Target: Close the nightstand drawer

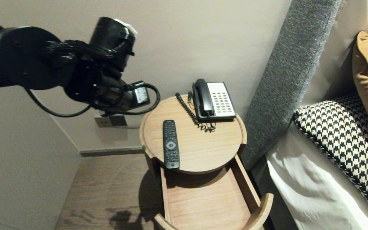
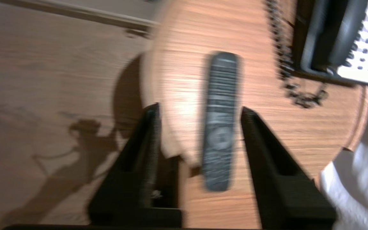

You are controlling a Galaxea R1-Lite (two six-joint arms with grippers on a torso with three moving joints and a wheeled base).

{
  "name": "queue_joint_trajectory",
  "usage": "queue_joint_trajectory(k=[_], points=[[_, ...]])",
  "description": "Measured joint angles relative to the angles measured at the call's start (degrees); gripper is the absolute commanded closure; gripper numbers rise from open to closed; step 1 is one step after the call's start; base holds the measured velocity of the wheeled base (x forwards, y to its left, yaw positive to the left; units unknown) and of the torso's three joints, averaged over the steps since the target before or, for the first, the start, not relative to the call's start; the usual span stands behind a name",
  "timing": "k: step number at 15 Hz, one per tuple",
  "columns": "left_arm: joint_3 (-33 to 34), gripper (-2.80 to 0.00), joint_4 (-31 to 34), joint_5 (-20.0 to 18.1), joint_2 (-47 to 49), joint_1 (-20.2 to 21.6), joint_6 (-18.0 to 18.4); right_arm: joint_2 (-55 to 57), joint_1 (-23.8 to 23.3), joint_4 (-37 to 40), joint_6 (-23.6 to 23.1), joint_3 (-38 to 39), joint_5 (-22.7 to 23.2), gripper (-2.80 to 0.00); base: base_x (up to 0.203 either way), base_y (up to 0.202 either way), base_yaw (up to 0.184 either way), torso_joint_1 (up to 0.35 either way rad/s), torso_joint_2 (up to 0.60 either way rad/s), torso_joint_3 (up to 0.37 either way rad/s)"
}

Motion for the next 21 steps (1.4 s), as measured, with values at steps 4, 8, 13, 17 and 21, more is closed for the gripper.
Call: queue_joint_trajectory(k=[4,8,13,17,21], points=[[13.3,0.0,-0.3,-2.7,-14.6,10.3,4.5,0.0,0.0,0.0,0.0,0.0,0.0,0.0,0.0,0.0,0.0,0.0,0.0,0.0],[25.1,0.0,-2.6,-4.2,-27.8,21.1,13.8,0.0,0.0,0.0,0.0,0.0,0.0,0.0,0.0,0.0,0.0,0.0,0.0,0.0],[36.8,0.0,-6.3,-4.2,-42.6,25.8,22.3,0.0,0.0,0.0,0.0,0.0,0.0,0.0,0.0,0.0,0.0,0.0,0.0,0.0],[47.2,0.0,-5.9,-1.9,-53.9,28.1,22.8,0.0,0.0,0.0,0.0,0.0,0.0,0.0,0.0,0.0,0.0,0.0,0.0,0.0],[56.2,0.0,-5.6,-1.6,-62.6,33.9,22.6,0.0,0.0,0.0,0.0,0.0,0.0,0.0,0.0,0.0,0.0,0.0,0.0,0.0]])
